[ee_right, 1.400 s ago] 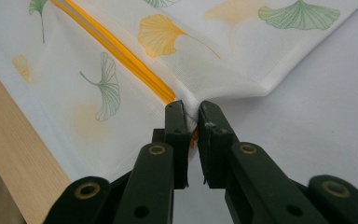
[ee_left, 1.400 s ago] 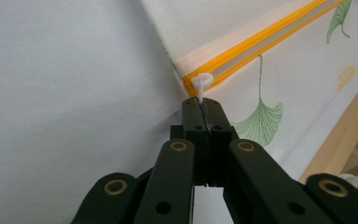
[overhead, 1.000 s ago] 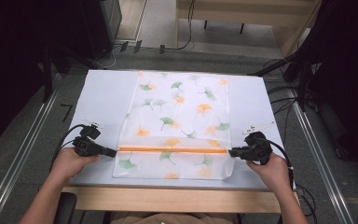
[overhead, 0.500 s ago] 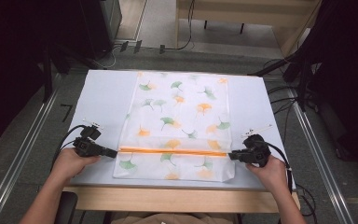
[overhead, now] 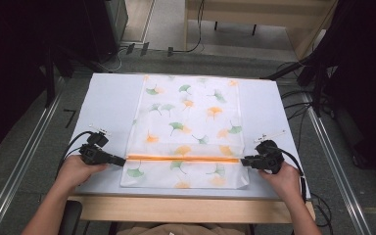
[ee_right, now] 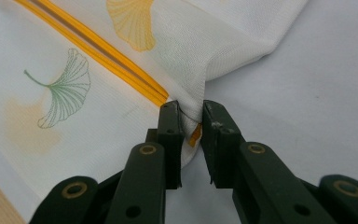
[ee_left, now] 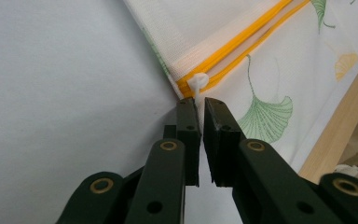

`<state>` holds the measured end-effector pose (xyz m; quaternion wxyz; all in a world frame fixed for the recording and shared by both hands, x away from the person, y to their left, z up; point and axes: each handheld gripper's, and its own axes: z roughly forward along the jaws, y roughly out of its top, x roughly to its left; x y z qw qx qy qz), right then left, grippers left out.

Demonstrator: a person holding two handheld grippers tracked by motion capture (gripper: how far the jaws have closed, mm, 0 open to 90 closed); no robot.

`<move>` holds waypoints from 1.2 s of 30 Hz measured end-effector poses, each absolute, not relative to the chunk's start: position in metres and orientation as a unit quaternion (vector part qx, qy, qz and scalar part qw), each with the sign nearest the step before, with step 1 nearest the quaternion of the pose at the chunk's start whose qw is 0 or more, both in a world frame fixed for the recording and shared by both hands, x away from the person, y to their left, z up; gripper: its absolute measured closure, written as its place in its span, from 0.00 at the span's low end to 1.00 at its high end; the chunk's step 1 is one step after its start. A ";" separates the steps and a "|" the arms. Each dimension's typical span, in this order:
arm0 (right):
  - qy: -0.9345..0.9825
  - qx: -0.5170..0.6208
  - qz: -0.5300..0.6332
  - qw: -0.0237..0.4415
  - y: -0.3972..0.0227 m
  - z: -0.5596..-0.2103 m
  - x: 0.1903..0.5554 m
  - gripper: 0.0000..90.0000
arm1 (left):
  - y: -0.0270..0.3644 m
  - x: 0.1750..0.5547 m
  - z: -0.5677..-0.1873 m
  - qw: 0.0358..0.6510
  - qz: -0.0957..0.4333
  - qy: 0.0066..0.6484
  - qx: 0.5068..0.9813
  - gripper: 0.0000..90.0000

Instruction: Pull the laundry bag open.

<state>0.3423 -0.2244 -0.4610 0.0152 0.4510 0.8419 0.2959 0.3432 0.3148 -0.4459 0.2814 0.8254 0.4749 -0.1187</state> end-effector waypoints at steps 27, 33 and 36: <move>0.819 0.456 0.346 0.037 -0.238 -0.449 0.343 0.60 | 0.313 0.336 -0.431 0.330 -0.042 0.458 0.824 0.52; 0.812 0.454 0.363 0.048 -0.240 -0.445 0.343 0.58 | 0.315 0.336 -0.423 0.347 -0.018 0.461 0.817 0.48; 0.811 0.452 0.368 0.056 -0.242 -0.443 0.342 0.56 | 0.317 0.335 -0.421 0.350 -0.005 0.464 0.814 0.47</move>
